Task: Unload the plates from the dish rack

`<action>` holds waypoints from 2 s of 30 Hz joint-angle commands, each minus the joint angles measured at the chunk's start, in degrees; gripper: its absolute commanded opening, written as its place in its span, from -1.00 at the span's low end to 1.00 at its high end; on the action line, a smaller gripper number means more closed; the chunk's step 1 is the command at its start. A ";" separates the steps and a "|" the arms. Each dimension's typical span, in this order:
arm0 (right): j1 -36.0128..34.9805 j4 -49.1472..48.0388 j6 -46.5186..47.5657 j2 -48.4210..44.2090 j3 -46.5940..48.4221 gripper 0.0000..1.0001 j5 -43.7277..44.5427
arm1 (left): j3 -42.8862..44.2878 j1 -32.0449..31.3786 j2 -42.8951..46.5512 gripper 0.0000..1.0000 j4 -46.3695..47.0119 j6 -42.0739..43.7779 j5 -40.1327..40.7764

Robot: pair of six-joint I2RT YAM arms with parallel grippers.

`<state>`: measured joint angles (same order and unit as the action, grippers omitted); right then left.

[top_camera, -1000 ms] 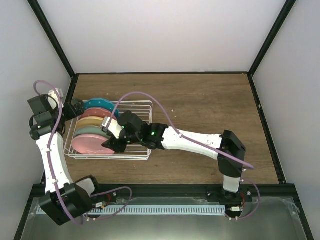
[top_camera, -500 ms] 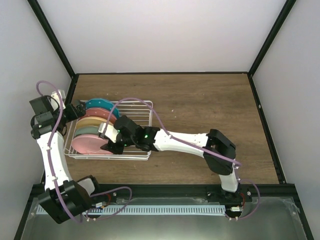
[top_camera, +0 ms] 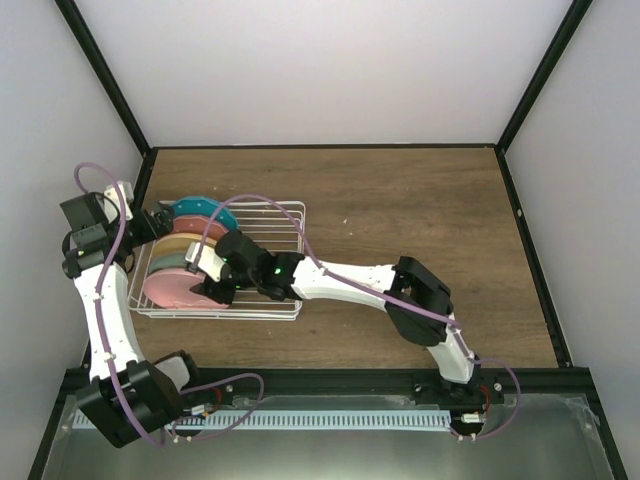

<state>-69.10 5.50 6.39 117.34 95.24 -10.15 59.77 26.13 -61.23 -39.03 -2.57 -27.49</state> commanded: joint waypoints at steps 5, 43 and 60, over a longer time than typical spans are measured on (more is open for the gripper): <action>-0.51 -0.79 0.63 2.49 4.43 -0.11 5.31 | -0.57 0.29 1.77 1.00 -1.91 1.34 -1.26; -1.03 2.26 5.21 -21.69 -8.86 -0.99 27.90 | 15.89 0.24 -1.43 1.00 4.01 -15.11 -2.78; 49.48 15.53 -19.96 -34.47 -6.54 -0.99 13.90 | 13.49 0.15 -1.85 1.00 5.83 -14.60 -5.99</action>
<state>-26.70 15.49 -4.01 82.56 88.64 10.72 74.63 26.17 -64.55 -34.30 -17.80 -32.10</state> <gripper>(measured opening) 0.129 0.998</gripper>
